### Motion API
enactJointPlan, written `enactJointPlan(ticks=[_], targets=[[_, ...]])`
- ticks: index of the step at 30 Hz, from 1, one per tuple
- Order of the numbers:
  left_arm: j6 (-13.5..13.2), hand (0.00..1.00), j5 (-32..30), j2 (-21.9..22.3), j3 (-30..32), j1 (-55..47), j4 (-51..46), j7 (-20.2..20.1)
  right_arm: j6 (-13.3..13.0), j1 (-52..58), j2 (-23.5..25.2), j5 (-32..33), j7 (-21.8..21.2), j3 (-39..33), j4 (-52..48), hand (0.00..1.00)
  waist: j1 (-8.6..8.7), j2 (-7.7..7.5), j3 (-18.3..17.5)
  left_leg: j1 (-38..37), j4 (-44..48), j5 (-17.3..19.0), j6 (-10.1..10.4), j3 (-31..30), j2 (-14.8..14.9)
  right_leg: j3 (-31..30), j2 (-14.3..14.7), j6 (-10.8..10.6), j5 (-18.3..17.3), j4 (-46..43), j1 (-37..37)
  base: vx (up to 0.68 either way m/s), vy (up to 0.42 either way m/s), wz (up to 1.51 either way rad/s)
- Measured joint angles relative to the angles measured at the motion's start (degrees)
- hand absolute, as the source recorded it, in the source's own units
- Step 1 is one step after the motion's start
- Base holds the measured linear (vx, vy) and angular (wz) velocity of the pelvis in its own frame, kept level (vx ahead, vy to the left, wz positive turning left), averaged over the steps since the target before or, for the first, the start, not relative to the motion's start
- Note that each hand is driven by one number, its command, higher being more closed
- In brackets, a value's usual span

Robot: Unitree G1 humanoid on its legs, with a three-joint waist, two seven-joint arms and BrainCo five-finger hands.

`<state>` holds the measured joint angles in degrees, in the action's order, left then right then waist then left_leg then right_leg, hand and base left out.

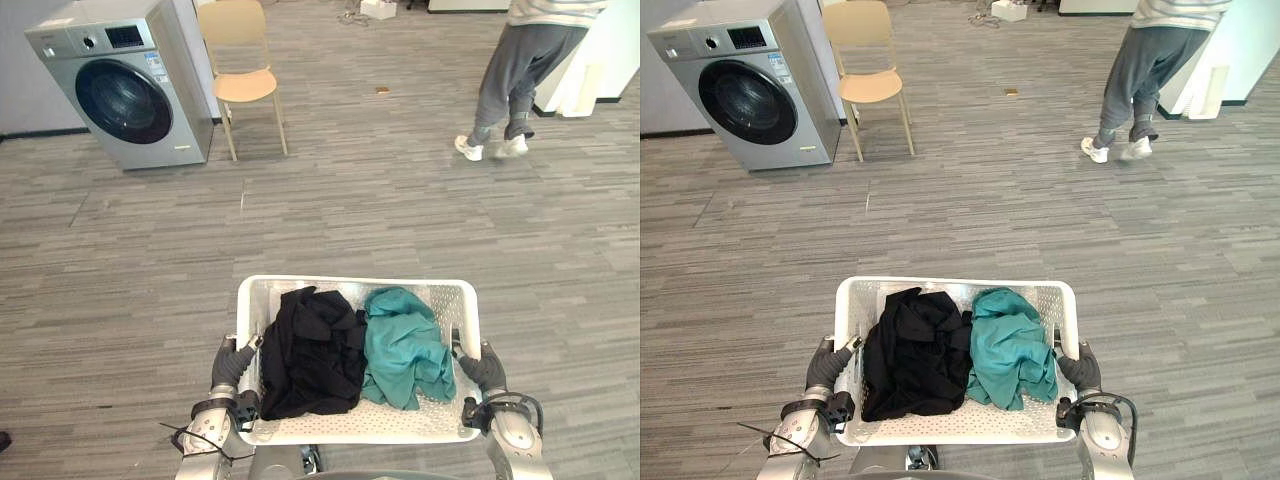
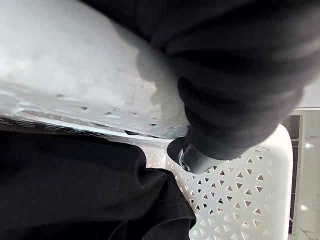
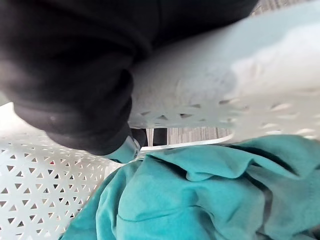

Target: Pick up the laundry basket with both hands and put the clothes into the washing machine.

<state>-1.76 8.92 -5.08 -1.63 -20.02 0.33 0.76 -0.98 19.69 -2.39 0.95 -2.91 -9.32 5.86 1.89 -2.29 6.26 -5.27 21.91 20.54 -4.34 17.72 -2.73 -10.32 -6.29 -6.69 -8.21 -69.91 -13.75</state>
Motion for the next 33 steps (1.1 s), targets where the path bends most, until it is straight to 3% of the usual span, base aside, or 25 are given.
enactJointPlan(ticks=[2, 3, 4, 5, 6, 8, 9, 10, 11, 13, 14, 15, 16, 17, 18, 19, 20, 21, 24, 27, 28, 33], targets=[[0.01, 1.00, -0.02, 0.01, -0.42, 0.27, -0.02, -0.35, -0.04, 0.86, 0.19, 0.53, -0.02, -0.40, -0.34, 1.00, 1.02, 0.70, 0.71, -5.11, -2.39, 0.52, 0.92, -0.73, -0.37, 2.51, 0.00, 1.65, -3.38, 4.83, -5.80, 0.96, 0.237, 0.23], [0.32, 1.00, -0.01, 0.00, -0.79, 0.72, 0.03, -0.43, 0.01, 1.11, 0.26, 0.58, -0.31, -1.28, -0.96, 1.00, 0.55, 1.86, 1.31, -9.28, -4.97, 1.48, 2.66, -1.29, 0.02, 6.76, 0.08, 4.20, -5.34, 10.15, -8.93, 0.79, 0.039, -0.03], [0.25, 1.00, 0.00, 0.17, -0.96, 1.08, -0.07, -0.56, 0.29, 1.00, 0.30, 0.58, -0.78, -1.88, -1.63, 1.00, 0.07, 3.26, 0.79, -11.27, -6.23, 2.61, 4.51, -2.00, 1.83, 12.41, 1.51, 3.34, -3.35, 27.19, -9.06, 0.66, 0.027, 0.03], [0.17, 1.00, 0.02, -0.01, -0.66, 1.00, -0.50, -0.57, 0.34, 1.11, 0.82, 0.58, -0.79, -1.68, -2.28, 1.00, 0.35, 3.73, 0.64, -11.69, -5.79, 2.71, 4.68, -2.56, 2.12, 13.61, 2.48, 2.03, -0.92, 37.58, -8.04, 0.80, -0.049, 0.61], [-0.04, 1.00, 0.02, 0.08, -0.91, 1.50, -0.44, -0.76, 0.13, 1.99, 0.93, 0.68, -0.76, -2.11, -3.34, 1.00, 2.04, 3.51, 0.44, -12.90, -3.40, 3.04, 5.26, -6.39, 2.98, 13.32, 3.17, 3.97, 5.39, 40.47, -7.05, 0.58, -0.070, 0.85], [0.27, 1.00, -0.04, 2.17, -1.05, 1.62, -0.28, -0.83, 0.28, 2.51, -1.10, 0.84, -0.73, -2.82, -4.37, 1.00, 1.93, 6.78, 0.23, -10.59, 7.81, 1.52, 6.57, -9.02, 6.92, 15.89, 4.33, 6.19, 0.79, 36.52, -4.61, 0.79, -0.060, 0.53], [0.29, 1.00, -0.02, 3.36, -0.44, 1.81, -0.27, -0.83, 0.31, 2.54, -2.04, 1.00, -0.71, -2.08, -5.81, 1.00, 1.85, 7.30, 0.71, -4.59, 21.85, -6.83, 5.31, -9.26, 8.36, 16.57, 4.55, 7.40, -1.43, 35.57, -2.38, 0.69, -0.047, -0.03], [0.29, 1.00, -0.01, 4.17, 0.25, 1.43, -0.26, -0.81, 0.31, 2.62, -2.97, 1.16, -0.65, -1.27, -6.52, 1.00, 1.09, 7.49, 1.05, -0.30, 30.82, -20.36, 4.91, -9.38, 9.35, 16.09, 4.99, 8.27, -2.13, 36.83, 0.49, 0.68, -0.047, -0.30], [0.04, 1.00, 0.15, 4.10, 0.40, 1.15, -0.58, -0.87, 0.26, 2.85, -3.27, 1.30, -0.39, -1.21, -7.40, 1.00, -0.61, 7.85, 1.64, 5.20, 40.83, -31.63, 4.94, -10.20, 11.83, 15.33, 5.86, 8.72, -2.76, 41.29, 6.24, 0.68, 0.017, -0.47], [-0.57, 1.00, 0.15, 3.51, 0.11, 1.13, -1.02, -0.87, 0.28, 2.99, -2.71, 1.85, 0.26, -1.15, -7.33, 1.00, -1.25, 8.34, 1.98, 13.59, 52.89, -24.51, 4.79, -10.75, 14.50, 14.75, 6.50, 8.57, -3.06, 47.00, 13.70, 0.73, 0.101, -0.43], [-0.87, 1.00, 0.18, 3.03, 0.12, 1.15, -1.02, -0.86, 0.27, 2.95, -2.67, 1.98, 0.34, -0.84, -7.33, 1.00, -1.83, 7.63, 2.02, 18.32, 53.96, -19.48, 4.11, -10.01, 15.16, 14.21, 5.27, 8.56, -3.05, 50.23, 17.59, 0.64, 0.134, -0.42], [-0.95, 1.00, 0.27, 2.70, 0.04, 1.18, -1.02, -0.85, 0.27, 2.89, -2.56, 2.07, 0.42, -0.79, -7.33, 1.00, -2.27, 7.14, 2.04, 20.33, 52.57, -17.30, 4.00, -8.70, 15.88, 13.74, 4.50, 8.54, -3.04, 51.57, 19.18, 0.73, 0.184, -0.51], [-1.00, 1.00, 0.32, 2.57, -0.02, 1.26, -1.01, -0.85, 0.26, 2.82, -2.50, 2.70, 0.48, -0.70, -7.33, 1.00, -2.87, 6.23, 2.20, 23.16, 45.72, -13.74, 3.73, -5.83, 17.21, 13.15, 2.76, 7.89, -3.31, 53.17, 21.68, 0.46, 0.149, -0.53], [-1.05, 1.00, 0.33, 2.48, -0.07, 1.25, -1.00, -0.85, 0.25, 2.95, -2.55, 2.97, 0.52, -0.62, -7.36, 1.00, -3.02, 5.46, 2.54, 23.29, 32.26, -12.54, 3.96, -2.69, 17.17, 12.64, 0.69, 5.43, -4.69, 52.70, 23.33, 0.56, 0.233, -0.46], [-1.07, 1.00, 0.33, 2.50, -0.31, 1.24, -0.99, -0.85, 0.14, 3.26, -2.68, 3.04, 0.60, -0.63, -7.45, 1.00, -2.85, 5.42, 2.47, 22.08, 22.45, -13.19, 3.95, -1.89, 16.53, 12.01, 0.12, 3.28, -6.03, 51.79, 23.85, 0.56, 0.284, -0.38], [-1.11, 1.00, 0.35, 2.33, -1.05, 1.05, -0.38, -0.77, 0.04, 3.53, -3.22, 3.12, 0.95, -0.51, -6.53, 1.00, -2.76, 5.56, 1.97, 18.23, 8.59, -11.68, 4.71, -2.79, 14.04, 10.00, -1.44, -0.24, -9.42, 48.47, 23.78, 0.55, 0.299, -0.12], [-0.91, 1.00, 0.32, 1.78, -0.74, 1.64, 0.91, -0.61, 0.33, 3.19, -2.24, 3.02, 1.30, -0.29, -5.15, 1.00, -2.04, 3.49, 1.47, 17.60, 8.06, -11.64, 4.18, -2.03, 12.17, 8.84, -3.34, 0.19, -9.91, 47.33, 23.43, 0.51, 0.273, 0.11], [-0.41, 1.00, 0.28, 1.13, -0.73, 2.57, 1.74, -0.65, 0.36, 3.28, -1.97, 3.03, 1.41, -0.07, -4.81, 1.00, -1.06, 2.48, 1.00, 16.73, 5.59, -11.38, 3.67, -2.24, 9.98, 6.61, -3.66, 0.82, -9.59, 47.38, 22.66, 0.42, 0.225, 0.32], [-0.44, 1.00, 0.28, 1.06, -1.03, 2.58, 1.74, -0.68, 0.30, 4.09, -1.26, 3.03, 1.42, -0.27, -4.91, 1.00, -1.00, 2.22, 0.90, 13.50, 1.72, -10.96, 3.00, -2.17, 8.36, 7.62, -1.52, 0.71, -6.46, 50.76, 21.35, 0.34, 0.144, 0.19], [-0.85, 1.00, 0.29, 0.41, -2.48, 1.96, 1.77, -0.71, 0.25, 4.89, -1.25, 3.24, 1.37, -0.87, -4.87, 1.00, -1.13, 1.90, -1.45, 8.45, -5.11, -11.73, 3.27, -2.01, 6.24, 8.01, -1.97, 0.80, -3.88, 49.53, 22.58, 0.24, 0.028, 0.13], [-0.62, 1.00, -0.06, 1.47, -2.63, 1.01, 4.55, -0.86, -0.34, 4.81, -2.50, 4.21, 0.19, -0.86, 0.50, 1.00, -1.07, 0.89, -3.20, 0.75, -19.99, -18.48, 7.01, -2.18, 5.53, 5.56, -2.99, -0.73, 0.14, 61.01, 16.46, 0.06, -0.005, 0.07], [-0.62, 1.00, -0.06, 1.42, -2.77, 1.03, 4.60, -0.85, -0.49, 4.79, -2.52, 4.25, 0.19, -0.89, 0.89, 1.00, -0.70, 0.84, -3.21, 0.75, -20.04, -18.49, 7.02, -2.12, 5.56, 5.48, -2.96, -0.73, 0.14, 61.10, 16.45, 0.00, 0.000, 0.00]])
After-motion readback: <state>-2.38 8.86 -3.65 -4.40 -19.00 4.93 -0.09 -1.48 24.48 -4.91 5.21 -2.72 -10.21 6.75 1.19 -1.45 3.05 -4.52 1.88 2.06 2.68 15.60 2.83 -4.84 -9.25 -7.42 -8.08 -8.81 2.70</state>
